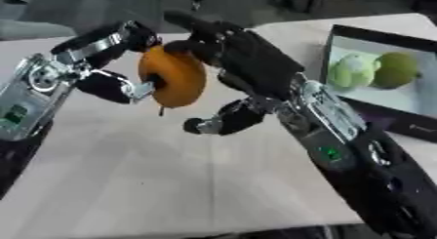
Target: Pick up the objects with one hand, pass them to the other hand, and then place them into the box on the other side of the table.
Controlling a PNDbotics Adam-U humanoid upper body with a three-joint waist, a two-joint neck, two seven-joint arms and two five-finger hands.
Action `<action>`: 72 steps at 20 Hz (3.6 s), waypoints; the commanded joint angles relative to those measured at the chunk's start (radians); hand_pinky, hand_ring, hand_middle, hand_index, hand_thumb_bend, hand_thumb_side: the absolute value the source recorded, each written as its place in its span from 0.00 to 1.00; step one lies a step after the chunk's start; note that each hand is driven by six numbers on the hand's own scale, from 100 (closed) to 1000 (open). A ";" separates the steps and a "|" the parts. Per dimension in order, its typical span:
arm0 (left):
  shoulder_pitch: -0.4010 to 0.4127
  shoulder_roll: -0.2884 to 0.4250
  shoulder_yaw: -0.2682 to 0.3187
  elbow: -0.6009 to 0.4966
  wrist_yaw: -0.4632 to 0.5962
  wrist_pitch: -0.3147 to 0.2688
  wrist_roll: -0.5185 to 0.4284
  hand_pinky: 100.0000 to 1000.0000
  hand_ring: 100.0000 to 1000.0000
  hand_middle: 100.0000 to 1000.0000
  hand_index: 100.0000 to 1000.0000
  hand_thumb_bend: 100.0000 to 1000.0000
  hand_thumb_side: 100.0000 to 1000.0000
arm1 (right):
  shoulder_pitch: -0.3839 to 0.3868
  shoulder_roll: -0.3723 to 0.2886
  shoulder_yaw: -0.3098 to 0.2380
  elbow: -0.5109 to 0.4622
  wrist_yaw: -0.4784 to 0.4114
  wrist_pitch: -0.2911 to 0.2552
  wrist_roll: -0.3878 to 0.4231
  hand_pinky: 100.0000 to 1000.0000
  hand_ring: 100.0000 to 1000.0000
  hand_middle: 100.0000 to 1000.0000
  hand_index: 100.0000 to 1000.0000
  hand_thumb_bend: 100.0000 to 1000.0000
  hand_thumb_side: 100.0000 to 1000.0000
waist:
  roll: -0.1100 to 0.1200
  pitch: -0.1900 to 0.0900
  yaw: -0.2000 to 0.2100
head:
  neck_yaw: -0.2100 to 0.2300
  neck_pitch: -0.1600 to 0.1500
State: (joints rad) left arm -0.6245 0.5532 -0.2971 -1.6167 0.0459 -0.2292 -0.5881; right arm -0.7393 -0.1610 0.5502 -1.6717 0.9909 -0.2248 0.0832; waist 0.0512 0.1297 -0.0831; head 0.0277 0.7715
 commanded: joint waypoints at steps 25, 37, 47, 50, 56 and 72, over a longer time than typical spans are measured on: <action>0.006 0.072 0.143 0.085 0.054 -0.071 -0.109 0.65 0.56 0.54 0.73 0.76 0.69 | -0.005 -0.016 -0.026 0.017 -0.053 0.058 -0.119 0.71 0.63 1.00 0.15 0.01 0.00 | -0.008 -0.026 0.002 | -0.031 -0.001; 0.114 0.184 0.424 0.397 -0.130 -0.061 0.315 0.64 0.55 0.54 0.72 0.60 0.68 | 0.061 -0.252 -0.327 0.143 -0.169 0.357 -0.357 0.67 0.58 1.00 0.15 0.17 0.00 | -0.011 -0.029 -0.022 | -0.158 -0.001; 0.360 0.145 0.604 0.149 -0.045 -0.054 0.425 0.63 0.54 0.52 0.71 0.52 0.64 | 0.010 -0.318 -0.526 0.739 -0.119 0.508 -0.368 0.77 0.76 1.00 0.83 0.82 0.15 | -0.013 -0.030 0.015 | -0.235 -0.001; 0.394 0.129 0.635 0.094 -0.024 -0.041 0.425 0.63 0.54 0.52 0.74 0.53 0.64 | 0.011 -0.337 -0.549 0.693 -0.009 0.507 -0.249 0.80 0.79 1.00 0.94 1.00 0.31 | -0.015 -0.030 0.018 | -0.236 -0.001; 0.399 0.097 0.664 0.041 0.005 -0.012 0.424 0.63 0.54 0.51 0.75 0.53 0.63 | 0.065 -0.332 -0.575 0.320 0.146 0.480 -0.217 0.81 0.79 1.00 0.97 1.00 0.37 | -0.018 -0.030 0.018 | -0.172 -0.001; 0.319 -0.012 0.639 -0.018 0.066 0.046 0.391 0.63 0.54 0.50 0.74 0.51 0.61 | 0.105 -0.162 -0.325 -0.016 0.038 0.302 -0.159 0.77 0.75 1.00 0.91 0.75 0.30 | -0.020 -0.031 0.034 | -0.150 -0.001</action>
State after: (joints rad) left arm -0.2896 0.5265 0.3412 -1.6094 0.1027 -0.1858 -0.1903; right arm -0.6168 -0.3294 0.2158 -1.6733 1.0396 0.0895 -0.0824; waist 0.0299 0.1181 -0.0496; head -0.1192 0.7725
